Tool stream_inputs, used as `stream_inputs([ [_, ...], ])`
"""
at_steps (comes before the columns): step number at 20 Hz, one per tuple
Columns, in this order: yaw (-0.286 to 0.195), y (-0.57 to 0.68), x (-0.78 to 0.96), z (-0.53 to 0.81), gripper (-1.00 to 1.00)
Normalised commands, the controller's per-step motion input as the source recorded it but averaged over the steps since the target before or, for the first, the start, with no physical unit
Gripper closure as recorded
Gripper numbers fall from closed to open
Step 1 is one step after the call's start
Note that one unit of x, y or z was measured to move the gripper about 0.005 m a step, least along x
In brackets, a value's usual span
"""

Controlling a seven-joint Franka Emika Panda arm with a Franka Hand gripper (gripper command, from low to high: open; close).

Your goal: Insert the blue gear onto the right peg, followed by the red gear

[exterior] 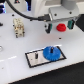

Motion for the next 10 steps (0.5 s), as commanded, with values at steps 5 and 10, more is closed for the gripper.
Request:
stream_inputs([
  [5,0.000,0.44,-0.43,-0.03,-1.00],
  [10,0.000,0.33,-0.38,-0.12,-1.00],
])
